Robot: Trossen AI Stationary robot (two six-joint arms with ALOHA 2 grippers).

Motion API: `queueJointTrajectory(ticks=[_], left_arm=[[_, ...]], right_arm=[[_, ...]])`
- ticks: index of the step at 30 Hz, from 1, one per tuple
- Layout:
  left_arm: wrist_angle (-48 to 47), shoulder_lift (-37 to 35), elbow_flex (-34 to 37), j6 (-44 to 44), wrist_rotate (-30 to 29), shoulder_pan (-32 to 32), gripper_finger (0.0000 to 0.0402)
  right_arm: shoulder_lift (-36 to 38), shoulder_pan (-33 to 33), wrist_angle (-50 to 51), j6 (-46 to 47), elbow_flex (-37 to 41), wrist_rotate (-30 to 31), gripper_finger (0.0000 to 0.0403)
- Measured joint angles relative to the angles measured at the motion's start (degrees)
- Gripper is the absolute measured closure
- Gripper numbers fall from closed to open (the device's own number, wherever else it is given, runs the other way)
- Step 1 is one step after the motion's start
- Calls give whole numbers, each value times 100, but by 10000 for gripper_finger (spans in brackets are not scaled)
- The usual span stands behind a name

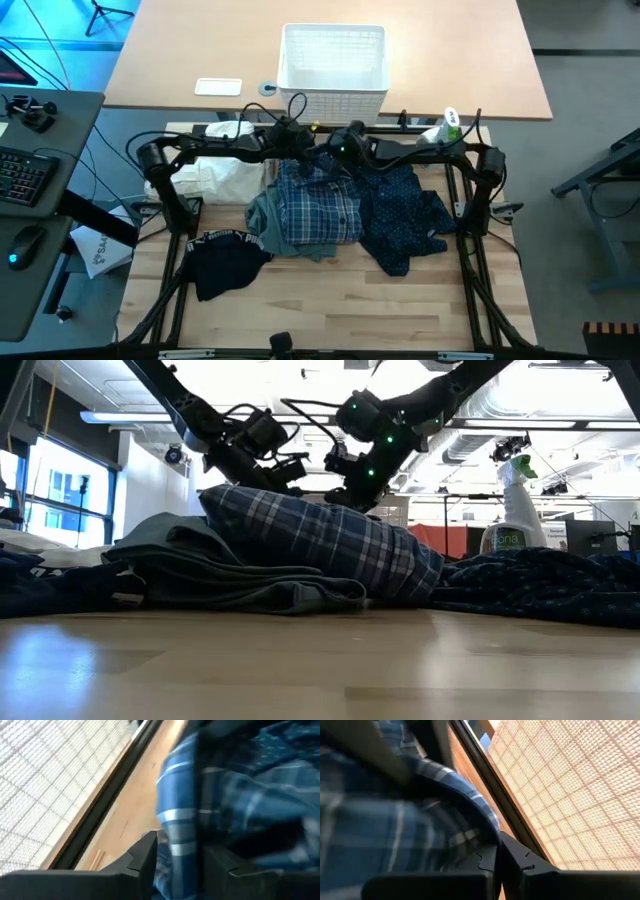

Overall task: Fold Laundry from Bin
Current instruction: Fold the checkered blue polo

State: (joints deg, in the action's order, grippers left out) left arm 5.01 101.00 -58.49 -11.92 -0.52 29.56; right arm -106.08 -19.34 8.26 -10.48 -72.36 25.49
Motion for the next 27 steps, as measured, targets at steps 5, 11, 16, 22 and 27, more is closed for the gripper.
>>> queueJointTrajectory(ticks=[5, 11, 16, 22, 27], left_arm=[[439, 290, 3, -80, -210, -39, 282], [1094, 513, 1, -90, -632, -80, 337], [1347, 539, -5, 60, -1183, -86, 395], [1408, 545, -3, 56, -1416, -64, 385], [1107, 458, 5, -120, -1130, -50, 385]], right_arm=[[84, 280, 132, -4, 0, 113, 400], [239, 403, 285, 51, 0, 129, 401], [235, 386, 715, 609, 0, 8, 400], [113, 168, 935, 1317, 2, -258, 397], [-59, -70, 685, 1458, 13, -1266, 341]])
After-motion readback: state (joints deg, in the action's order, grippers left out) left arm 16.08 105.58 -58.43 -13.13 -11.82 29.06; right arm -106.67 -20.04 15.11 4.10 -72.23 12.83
